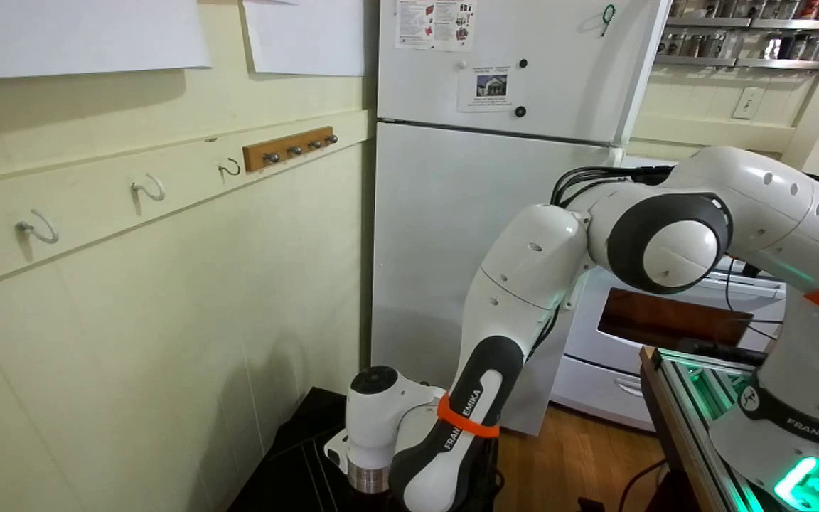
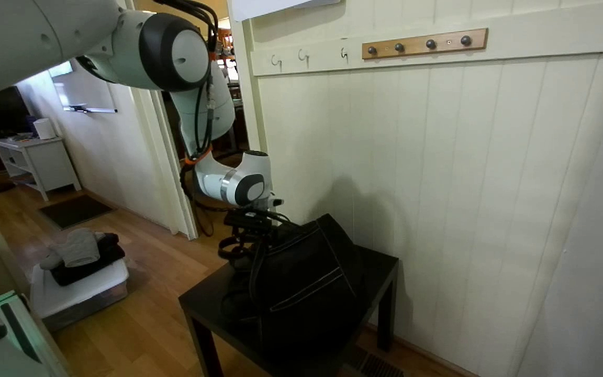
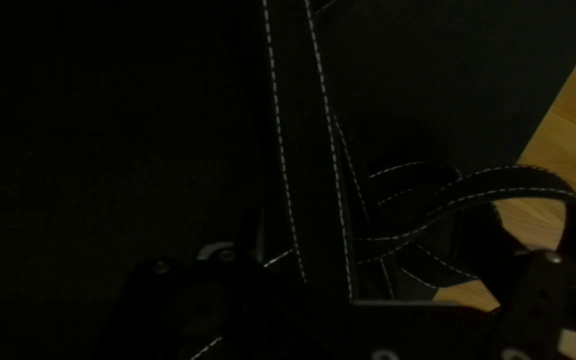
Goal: Put the bag on the hook
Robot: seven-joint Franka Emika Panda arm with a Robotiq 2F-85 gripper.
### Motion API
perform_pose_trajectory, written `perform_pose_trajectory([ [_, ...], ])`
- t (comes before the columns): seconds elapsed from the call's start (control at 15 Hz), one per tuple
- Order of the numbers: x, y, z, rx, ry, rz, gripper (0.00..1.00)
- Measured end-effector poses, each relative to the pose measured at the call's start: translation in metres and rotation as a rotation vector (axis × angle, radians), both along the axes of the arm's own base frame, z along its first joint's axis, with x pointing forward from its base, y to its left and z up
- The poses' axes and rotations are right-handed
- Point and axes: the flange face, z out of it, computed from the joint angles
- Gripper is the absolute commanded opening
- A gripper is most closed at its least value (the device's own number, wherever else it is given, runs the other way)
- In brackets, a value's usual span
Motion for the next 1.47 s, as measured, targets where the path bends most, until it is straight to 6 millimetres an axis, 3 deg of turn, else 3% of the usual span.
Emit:
perform_pose_trajectory([
  [0.4,0.003,-0.003,-0.022,-0.057,-0.097,-0.015,1.00],
  [0.47,0.003,-0.002,-0.026,-0.063,-0.103,-0.014,0.75],
  [0.53,0.004,-0.001,-0.029,-0.067,-0.109,-0.014,0.74],
  [1.13,0.015,0.006,-0.033,-0.077,-0.151,-0.008,0.04],
  [1.27,0.018,0.008,-0.030,-0.076,-0.168,-0.005,0.00],
  [1.47,0.021,0.011,-0.025,-0.070,-0.199,-0.007,0.02],
])
